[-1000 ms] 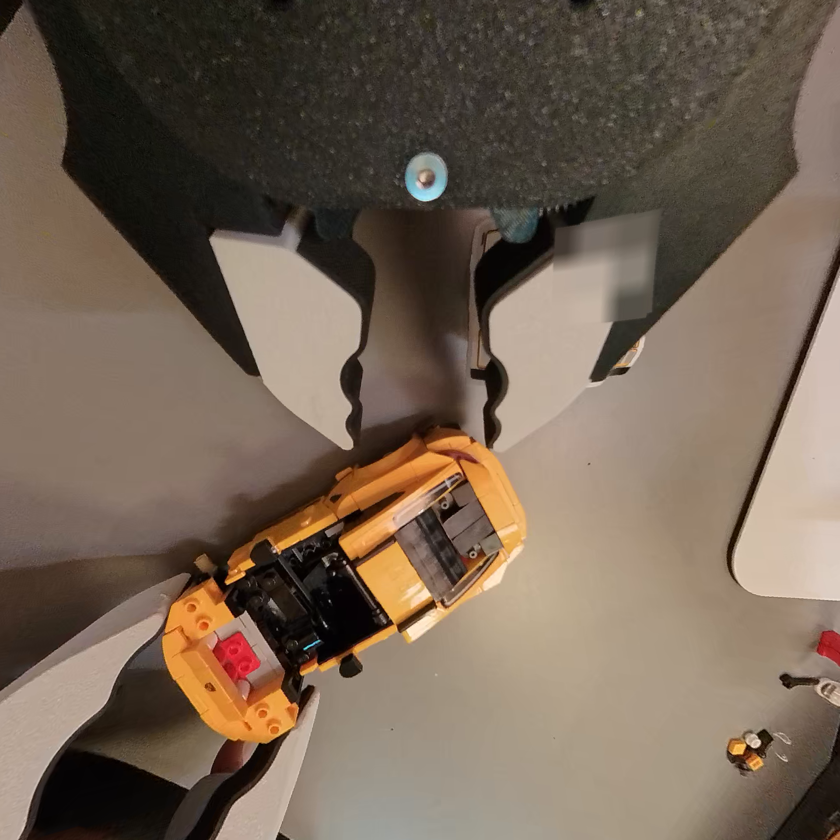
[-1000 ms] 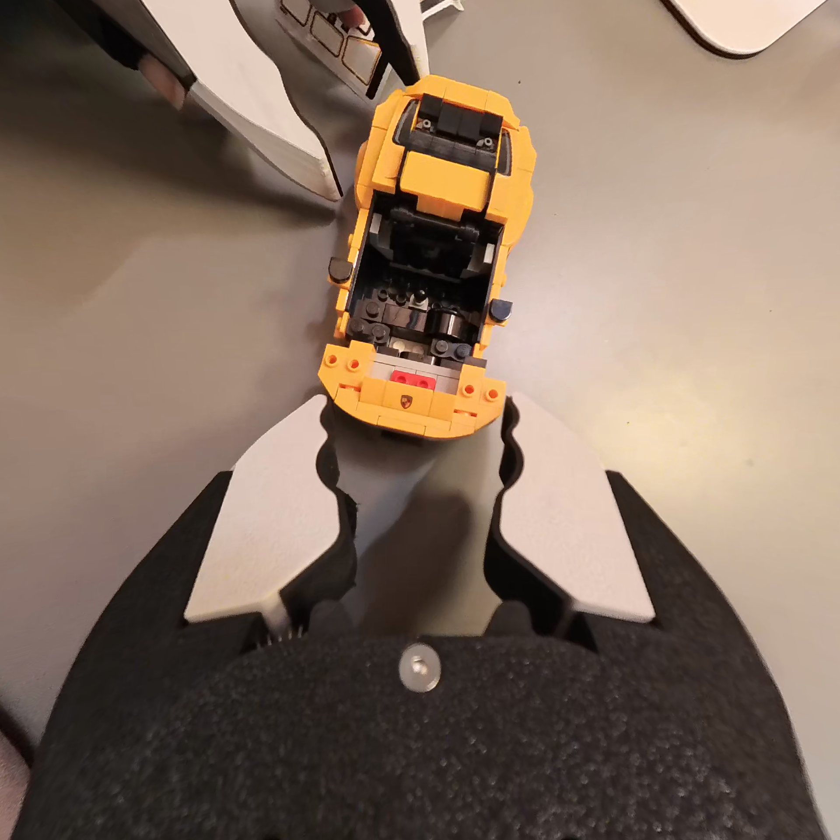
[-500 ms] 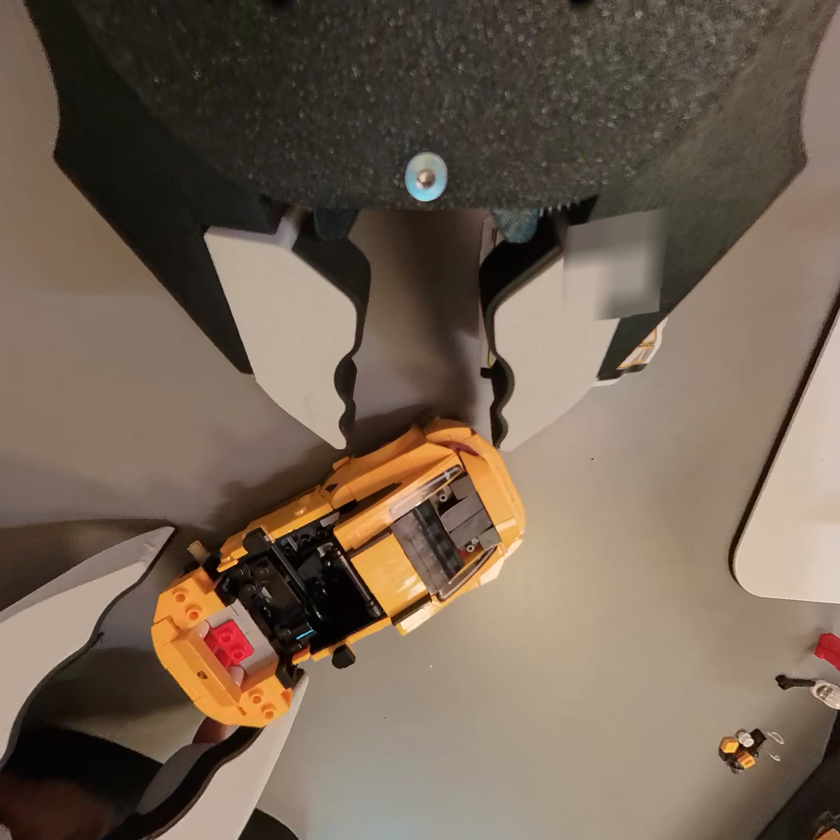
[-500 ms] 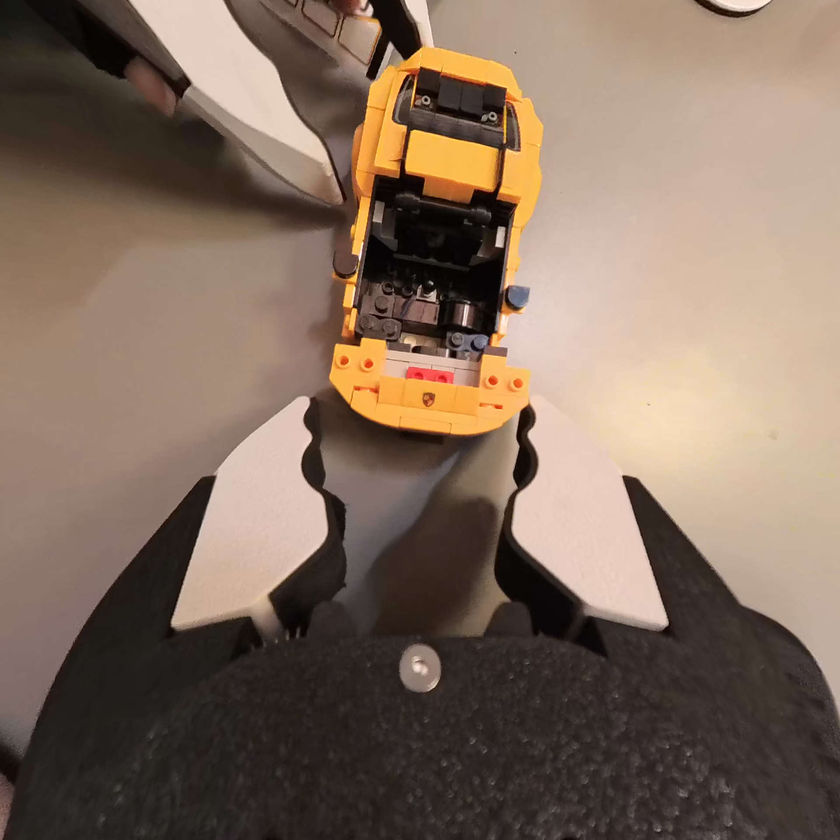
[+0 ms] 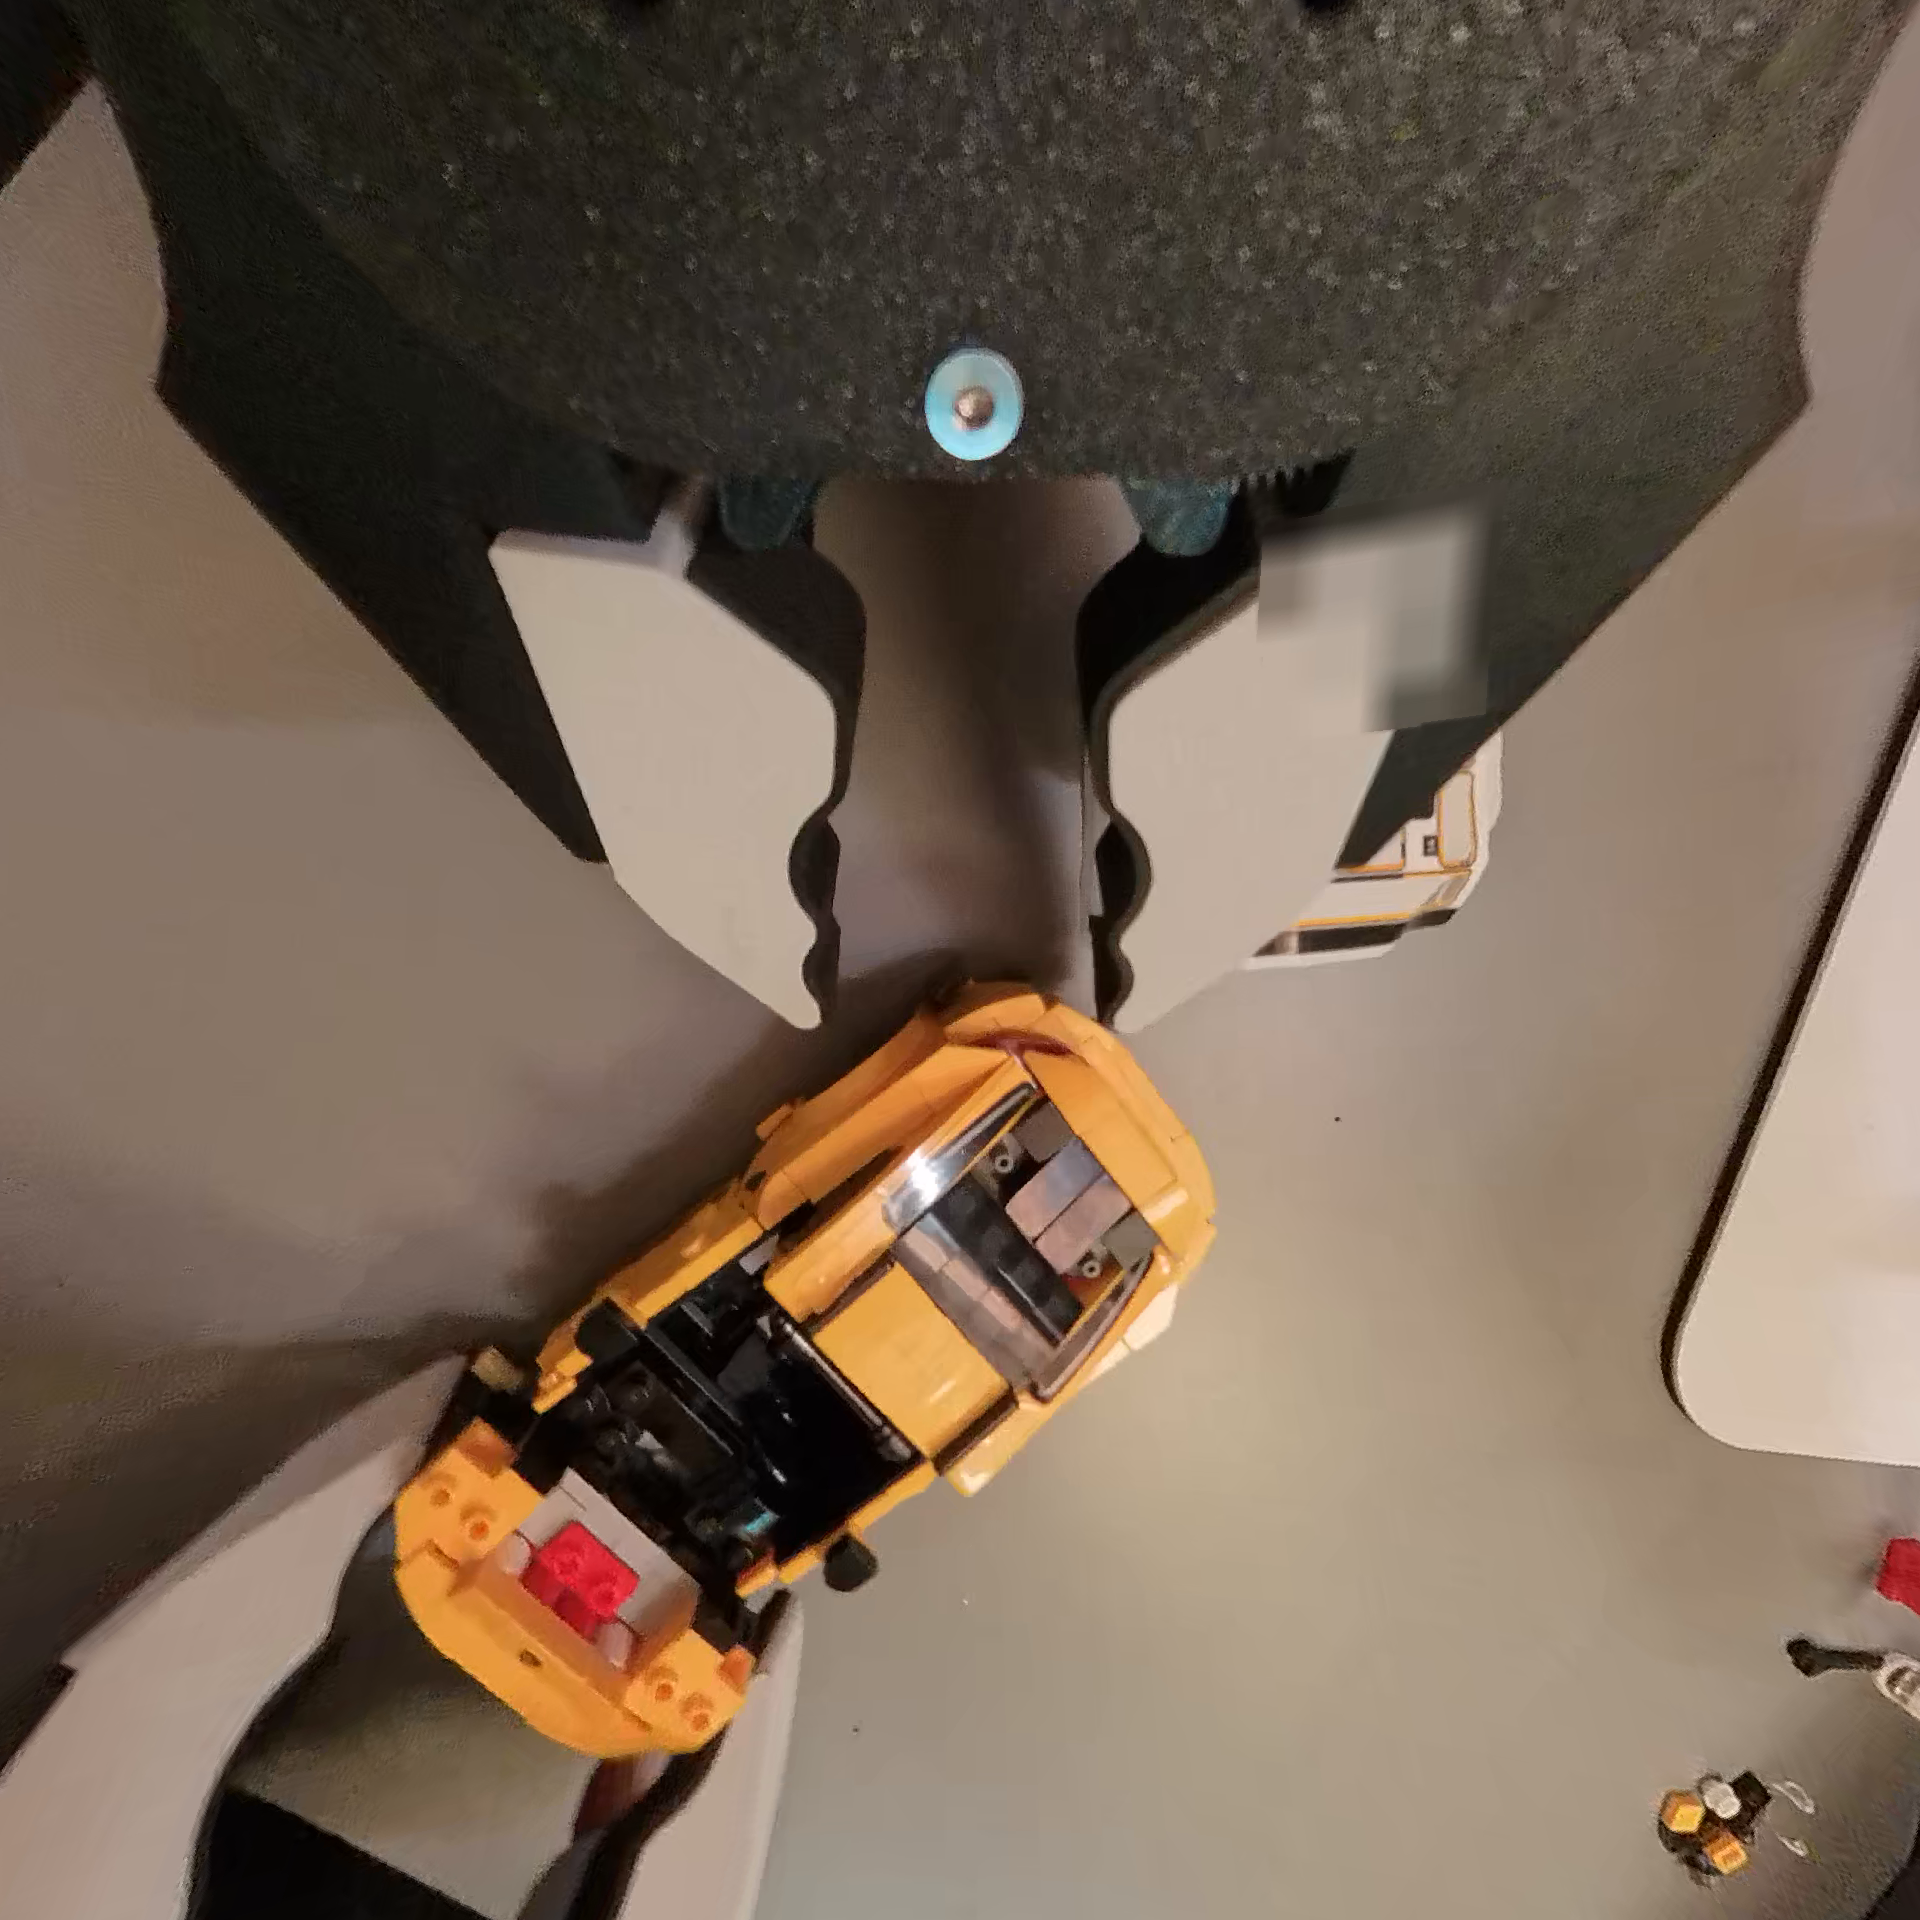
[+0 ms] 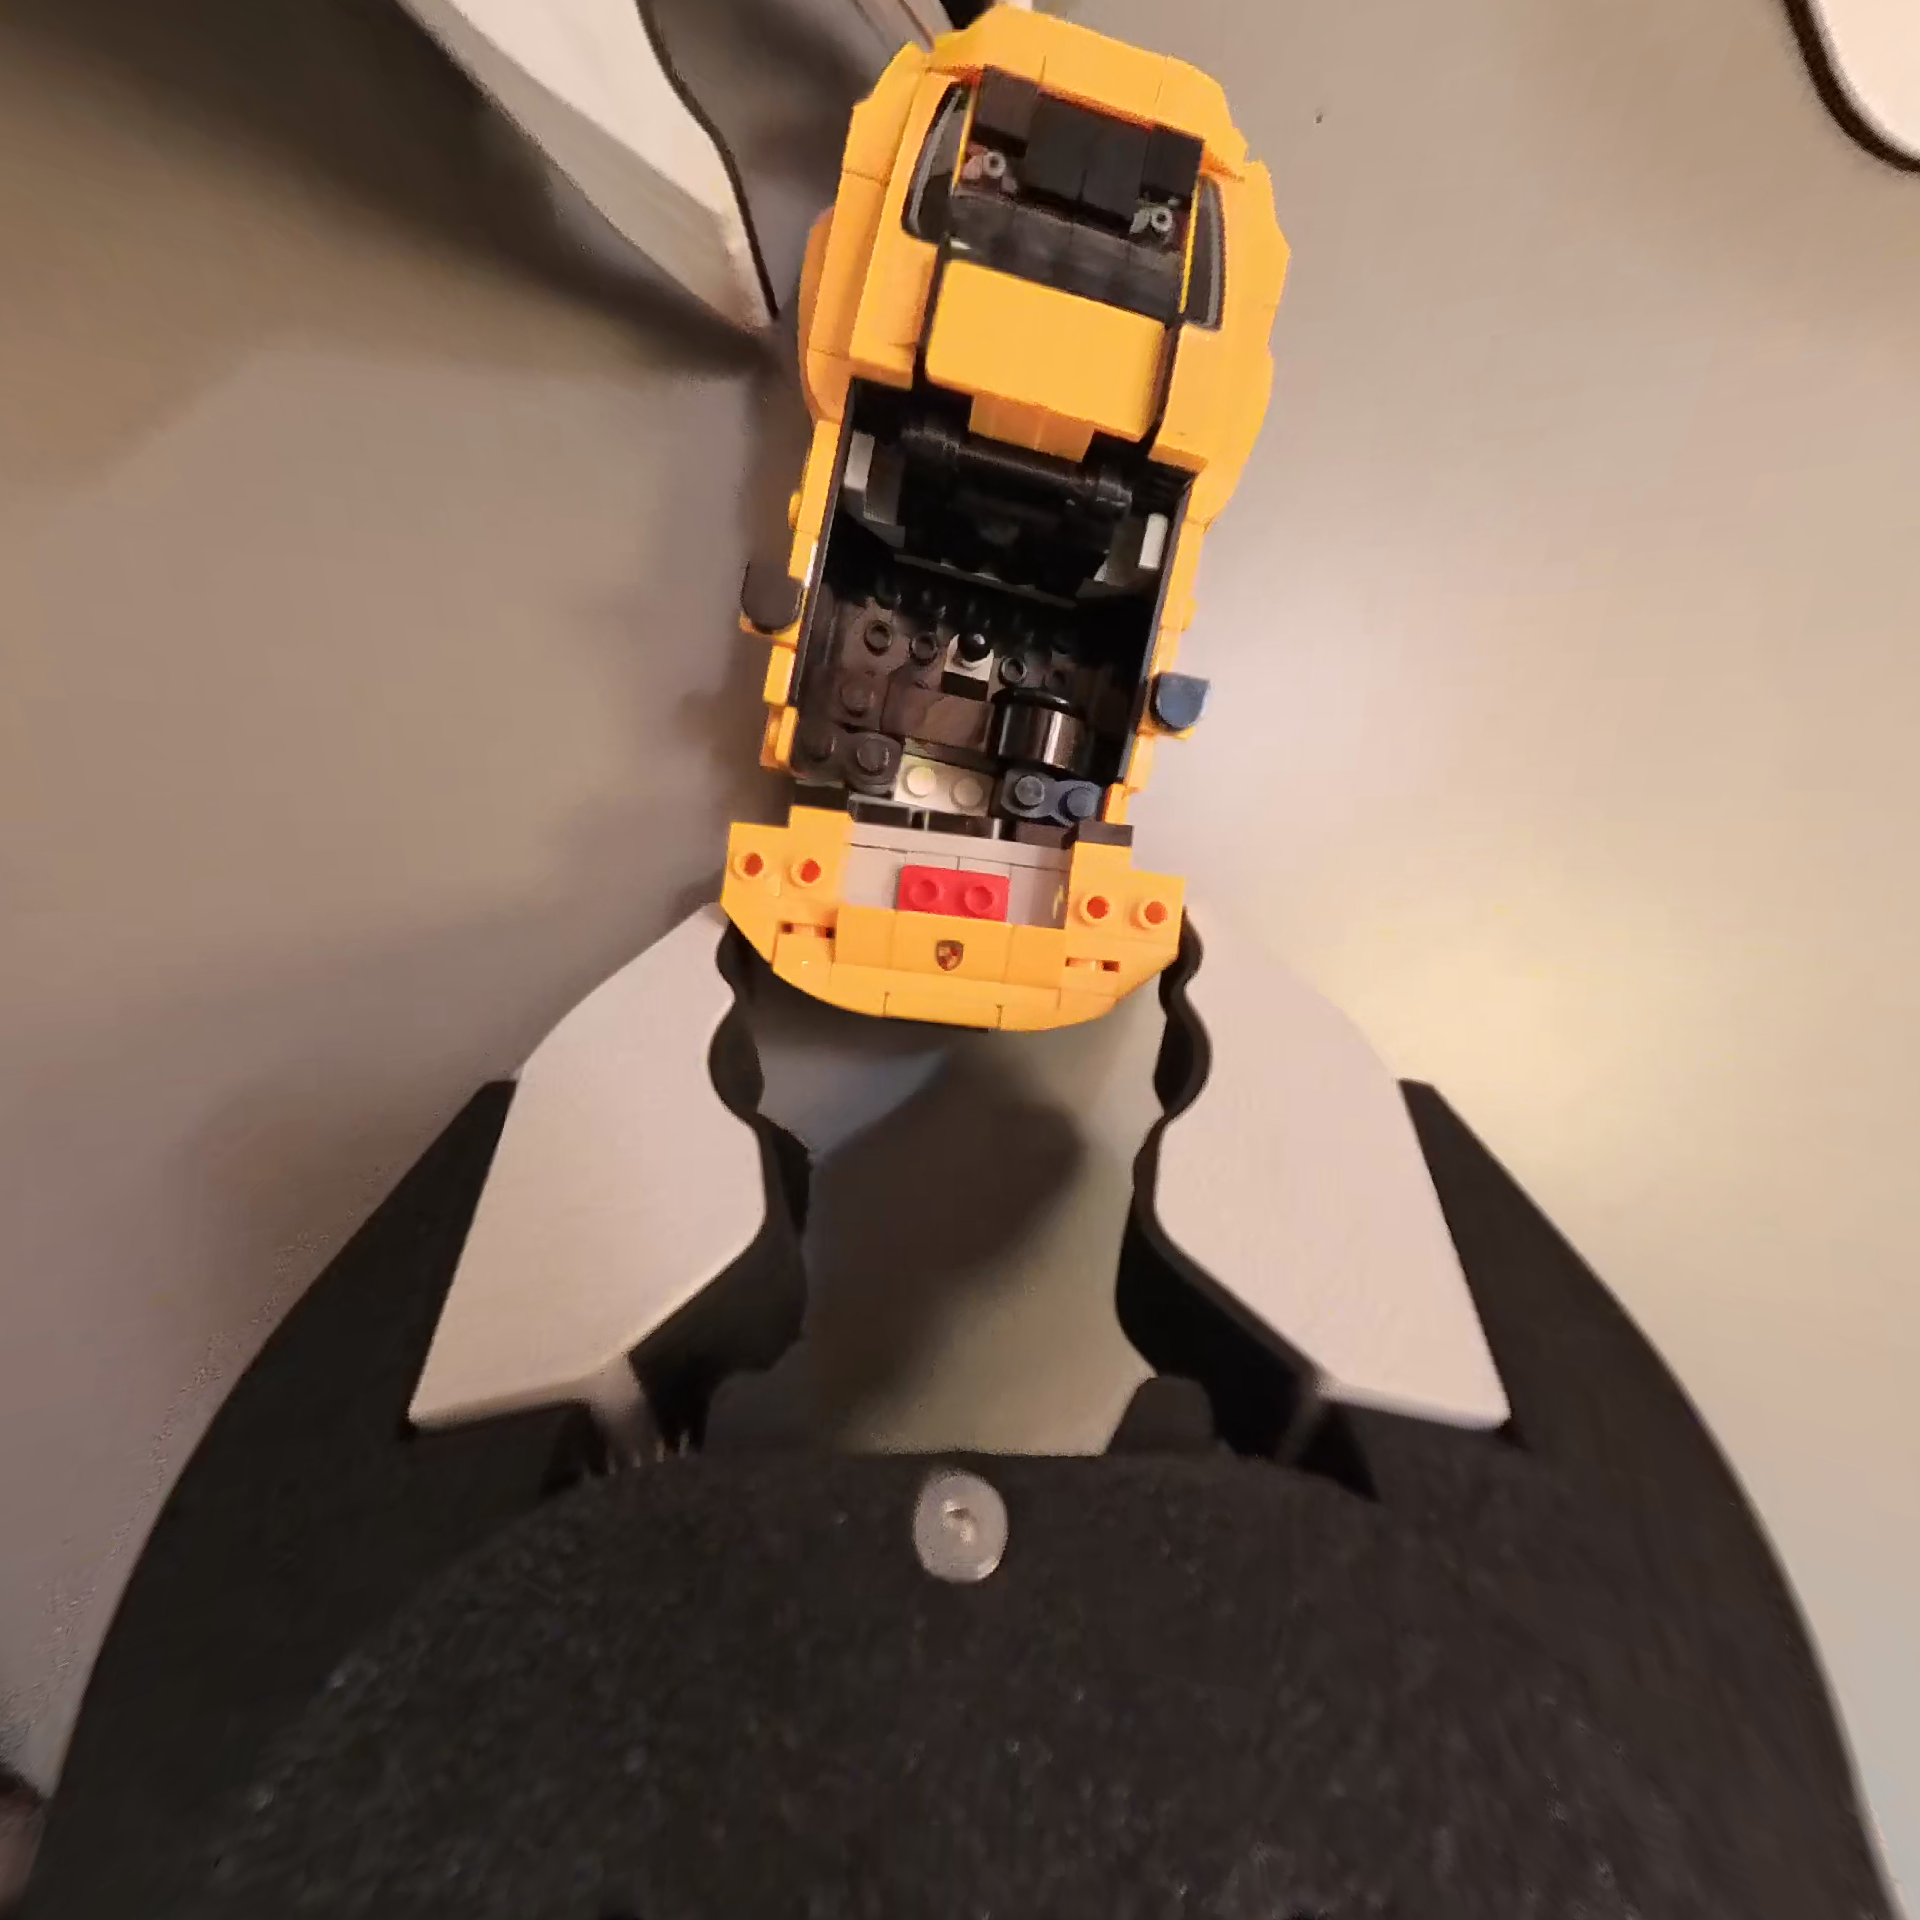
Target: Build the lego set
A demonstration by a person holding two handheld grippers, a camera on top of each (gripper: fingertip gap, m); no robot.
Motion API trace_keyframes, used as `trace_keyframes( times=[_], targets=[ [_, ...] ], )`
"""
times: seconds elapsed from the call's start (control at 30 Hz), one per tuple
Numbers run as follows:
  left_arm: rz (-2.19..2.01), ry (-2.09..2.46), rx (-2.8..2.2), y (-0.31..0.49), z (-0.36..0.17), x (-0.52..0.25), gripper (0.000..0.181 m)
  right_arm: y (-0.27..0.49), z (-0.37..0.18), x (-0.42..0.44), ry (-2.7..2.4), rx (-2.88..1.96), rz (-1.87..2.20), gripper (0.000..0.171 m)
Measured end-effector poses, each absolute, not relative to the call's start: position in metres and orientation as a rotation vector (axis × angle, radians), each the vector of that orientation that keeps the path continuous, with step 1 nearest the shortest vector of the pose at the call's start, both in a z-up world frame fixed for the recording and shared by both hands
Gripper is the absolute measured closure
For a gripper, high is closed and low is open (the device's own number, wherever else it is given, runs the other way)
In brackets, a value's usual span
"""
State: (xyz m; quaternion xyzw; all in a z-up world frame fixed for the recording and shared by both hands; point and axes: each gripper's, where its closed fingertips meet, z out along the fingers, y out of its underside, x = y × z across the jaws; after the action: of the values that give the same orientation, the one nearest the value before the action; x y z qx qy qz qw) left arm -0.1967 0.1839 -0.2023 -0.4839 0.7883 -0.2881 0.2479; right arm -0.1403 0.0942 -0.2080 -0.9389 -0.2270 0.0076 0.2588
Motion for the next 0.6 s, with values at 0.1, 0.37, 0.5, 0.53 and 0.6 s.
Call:
trace_keyframes(
  times=[0.1, 0.37, 0.5, 0.53, 0.6],
  targets=[
    [-0.776, 2.150, -1.332, 0.186, -0.202, -0.199, 0.136, 0.102, -0.208, -0.129, -0.768, -2.524, 0.065, 0.096],
    [-0.749, 2.174, -1.340, 0.187, -0.206, -0.201, 0.135, 0.110, -0.208, -0.117, -0.939, -2.478, 0.153, 0.096],
    [-0.763, 2.154, -1.343, 0.188, -0.203, -0.201, 0.134, 0.106, -0.204, -0.113, -0.906, -2.464, 0.167, 0.090],
    [-0.767, 2.148, -1.344, 0.188, -0.203, -0.200, 0.134, 0.105, -0.203, -0.112, -0.893, -2.461, 0.164, 0.090],
    [-0.770, 2.143, -1.344, 0.188, -0.203, -0.199, 0.133, 0.100, -0.201, -0.110, -0.879, -2.456, 0.155, 0.090]
  ],
)
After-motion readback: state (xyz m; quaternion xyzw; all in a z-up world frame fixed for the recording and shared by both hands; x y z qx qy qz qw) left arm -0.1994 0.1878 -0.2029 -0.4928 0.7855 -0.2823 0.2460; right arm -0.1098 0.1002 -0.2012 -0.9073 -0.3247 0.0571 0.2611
